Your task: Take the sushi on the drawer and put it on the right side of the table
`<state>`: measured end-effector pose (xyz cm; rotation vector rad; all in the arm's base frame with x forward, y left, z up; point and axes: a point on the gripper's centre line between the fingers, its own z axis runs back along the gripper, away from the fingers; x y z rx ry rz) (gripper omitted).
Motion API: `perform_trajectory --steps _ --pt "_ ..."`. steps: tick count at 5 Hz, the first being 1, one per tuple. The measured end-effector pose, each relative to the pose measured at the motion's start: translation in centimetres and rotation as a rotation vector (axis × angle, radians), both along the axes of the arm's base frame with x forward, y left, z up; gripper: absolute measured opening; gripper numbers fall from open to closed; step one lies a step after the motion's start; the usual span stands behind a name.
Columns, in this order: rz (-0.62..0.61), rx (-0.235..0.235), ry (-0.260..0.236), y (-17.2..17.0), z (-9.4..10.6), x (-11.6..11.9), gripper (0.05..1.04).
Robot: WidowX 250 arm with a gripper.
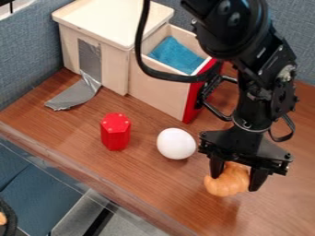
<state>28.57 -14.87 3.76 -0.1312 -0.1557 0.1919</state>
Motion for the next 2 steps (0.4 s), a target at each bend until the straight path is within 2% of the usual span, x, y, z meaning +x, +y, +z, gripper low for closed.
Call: perform_trajectory --steps 2 --pt "-0.007 0.013 0.004 -0.1 -2.1 0.4 0.675"
